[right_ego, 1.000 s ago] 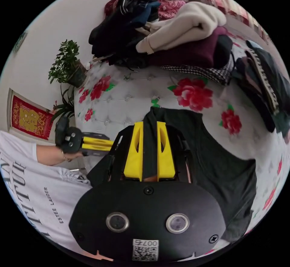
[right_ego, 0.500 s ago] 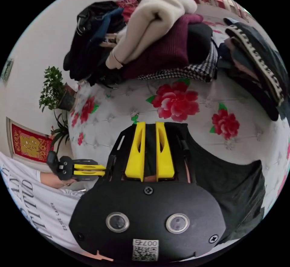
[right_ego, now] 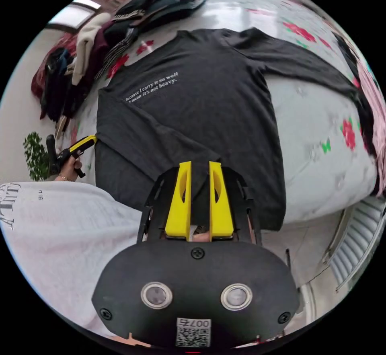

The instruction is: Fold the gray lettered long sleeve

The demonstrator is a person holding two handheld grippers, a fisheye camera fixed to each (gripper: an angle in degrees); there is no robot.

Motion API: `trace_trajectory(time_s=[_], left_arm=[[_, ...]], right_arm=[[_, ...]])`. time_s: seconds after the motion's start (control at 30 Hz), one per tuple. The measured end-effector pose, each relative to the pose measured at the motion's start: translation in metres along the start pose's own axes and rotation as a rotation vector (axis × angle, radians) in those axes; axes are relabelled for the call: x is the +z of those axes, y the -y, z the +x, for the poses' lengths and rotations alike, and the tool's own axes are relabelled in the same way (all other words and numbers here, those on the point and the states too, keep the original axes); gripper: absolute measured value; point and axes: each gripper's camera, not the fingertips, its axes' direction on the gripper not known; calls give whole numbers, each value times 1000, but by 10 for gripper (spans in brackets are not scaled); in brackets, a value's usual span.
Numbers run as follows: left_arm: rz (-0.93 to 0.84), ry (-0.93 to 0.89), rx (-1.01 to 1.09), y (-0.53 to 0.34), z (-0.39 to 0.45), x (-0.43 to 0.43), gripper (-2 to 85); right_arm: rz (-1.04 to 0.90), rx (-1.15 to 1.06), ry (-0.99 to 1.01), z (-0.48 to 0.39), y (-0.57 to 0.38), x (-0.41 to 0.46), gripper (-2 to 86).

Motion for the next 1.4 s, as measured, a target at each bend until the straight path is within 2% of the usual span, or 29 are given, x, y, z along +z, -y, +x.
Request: trace_trajectory(time_s=[0.17, 0.3, 0.4, 0.47, 0.7, 0.8, 0.97, 1.17, 1.27, 1.4], left_arm=[[-16, 25, 2, 3, 1, 0, 25], [-41, 44, 11, 8, 3, -1, 26], [-53, 61, 21, 11, 5, -2, 26], [-57, 65, 16, 12, 5, -2, 27], [-62, 66, -19, 15, 2, -6, 38], [-57, 65, -95, 14, -2, -15, 48], [-2, 54, -162, 7, -2, -46, 33], [-89, 95, -271, 3, -8, -56, -5], [-85, 52, -362, 3, -12, -62, -9], [-87, 22, -461, 9, -13, -61, -10]], right_arm=[[101, 48, -17, 2, -5, 1, 31], [70, 14, -13, -2, 8, 12, 25], [60, -7, -87, -5, 2, 10, 18], [119, 13, -87, 2, -9, -6, 15], [122, -16, 41, 23, -11, -21, 46], [296, 87, 62, 59, -10, -55, 56], [571, 434, 123, 177, 12, -108, 63], [624, 658, 47, 275, 62, -123, 77], [660, 752, 41, 312, 77, -123, 79], [585, 858, 30, 346, 90, -105, 69]])
